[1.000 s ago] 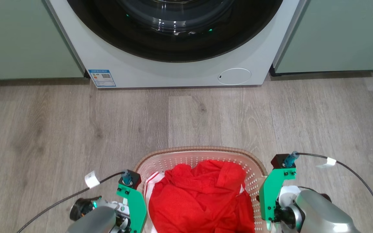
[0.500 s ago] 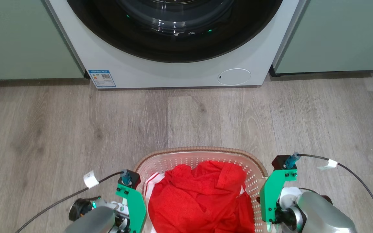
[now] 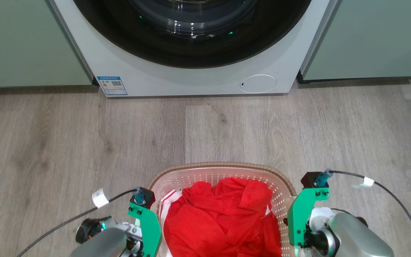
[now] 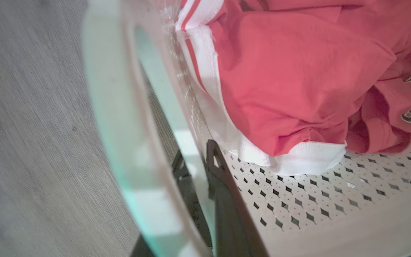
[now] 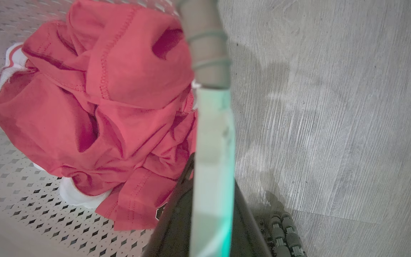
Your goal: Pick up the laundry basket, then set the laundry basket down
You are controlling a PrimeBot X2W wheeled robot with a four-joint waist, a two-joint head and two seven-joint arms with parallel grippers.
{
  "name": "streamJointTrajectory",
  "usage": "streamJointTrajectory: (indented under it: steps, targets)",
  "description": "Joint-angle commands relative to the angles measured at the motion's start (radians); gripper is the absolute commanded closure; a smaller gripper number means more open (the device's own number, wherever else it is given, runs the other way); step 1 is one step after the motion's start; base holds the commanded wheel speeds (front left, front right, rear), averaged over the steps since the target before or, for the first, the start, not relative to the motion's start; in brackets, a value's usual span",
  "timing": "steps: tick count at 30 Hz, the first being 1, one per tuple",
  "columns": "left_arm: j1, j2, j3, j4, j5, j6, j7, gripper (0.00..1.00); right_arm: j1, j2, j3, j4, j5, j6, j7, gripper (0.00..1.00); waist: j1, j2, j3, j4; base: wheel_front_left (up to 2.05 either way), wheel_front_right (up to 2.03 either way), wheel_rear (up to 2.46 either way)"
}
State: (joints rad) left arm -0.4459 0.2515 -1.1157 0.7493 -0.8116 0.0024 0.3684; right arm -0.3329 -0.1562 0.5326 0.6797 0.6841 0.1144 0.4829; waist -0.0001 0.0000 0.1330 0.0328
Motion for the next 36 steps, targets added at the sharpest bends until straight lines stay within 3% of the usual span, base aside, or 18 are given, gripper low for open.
streamJointTrajectory:
  steps: [1, 21, 36]
  targets:
    - [-0.007, -0.009, -0.004, -0.051, 0.003, -0.011, 0.000, 1.00, -0.031, 0.054, 0.014, -0.081, -0.010, 0.016, -0.005, 1.00, 0.0001, 0.0000, 0.000, 0.000, 0.00, 0.00, 0.00]
    - [-0.030, 0.003, -0.005, -0.070, 0.006, 0.008, -0.014, 1.00, -0.019, 0.064, -0.043, -0.155, -0.063, 0.016, 0.002, 1.00, 0.0001, 0.0000, 0.063, -0.015, 0.00, 0.00, 0.00]
    - [-0.207, -0.027, 0.042, -0.002, 0.058, 0.032, -0.149, 1.00, -0.149, 0.079, -0.079, -0.157, -0.137, 0.016, -0.185, 1.00, 0.0001, 0.0000, 0.350, -0.027, 0.00, 0.00, 0.00]
